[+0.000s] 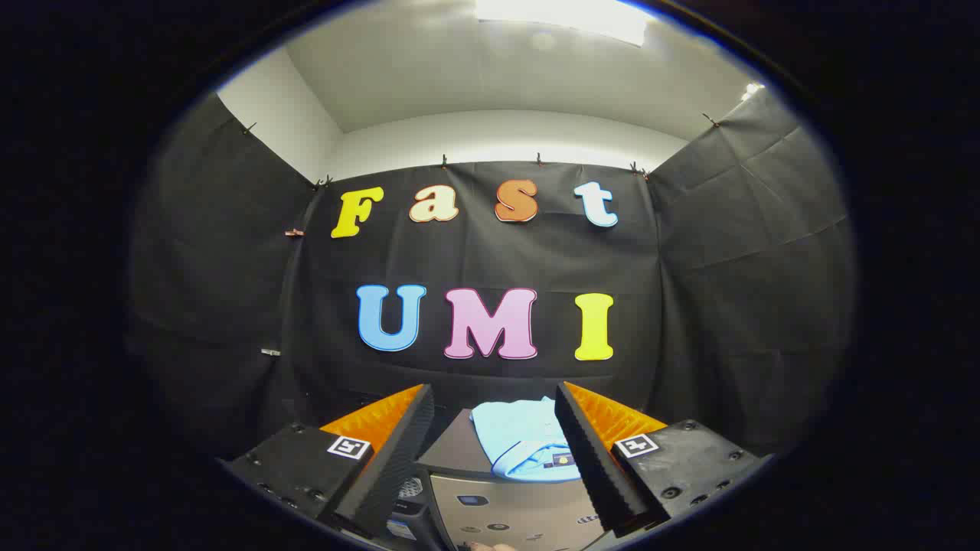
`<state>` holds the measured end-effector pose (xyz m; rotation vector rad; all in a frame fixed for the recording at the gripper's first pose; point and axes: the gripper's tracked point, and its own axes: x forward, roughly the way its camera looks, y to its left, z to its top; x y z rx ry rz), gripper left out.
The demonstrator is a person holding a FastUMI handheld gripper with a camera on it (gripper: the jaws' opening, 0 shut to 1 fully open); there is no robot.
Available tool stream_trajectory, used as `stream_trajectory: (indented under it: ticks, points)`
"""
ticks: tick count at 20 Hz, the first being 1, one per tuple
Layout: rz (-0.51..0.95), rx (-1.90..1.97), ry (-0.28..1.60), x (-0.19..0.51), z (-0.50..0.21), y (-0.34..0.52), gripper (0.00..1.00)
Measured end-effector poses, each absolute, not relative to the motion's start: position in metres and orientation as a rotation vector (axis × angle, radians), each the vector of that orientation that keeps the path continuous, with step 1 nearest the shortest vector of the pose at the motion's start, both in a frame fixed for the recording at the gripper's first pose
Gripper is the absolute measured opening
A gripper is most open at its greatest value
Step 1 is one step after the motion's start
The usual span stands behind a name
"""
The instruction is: Put the clothes into the washing machine and then close the washing machine lid.
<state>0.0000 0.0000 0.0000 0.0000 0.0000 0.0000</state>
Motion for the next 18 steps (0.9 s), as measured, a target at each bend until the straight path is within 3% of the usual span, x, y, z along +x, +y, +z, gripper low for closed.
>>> stream_trajectory:
  ticks: [18]
  points:
    - [-0.002, 0.008, 0.018, 0.011, 0.002, 0.004, 0.99]
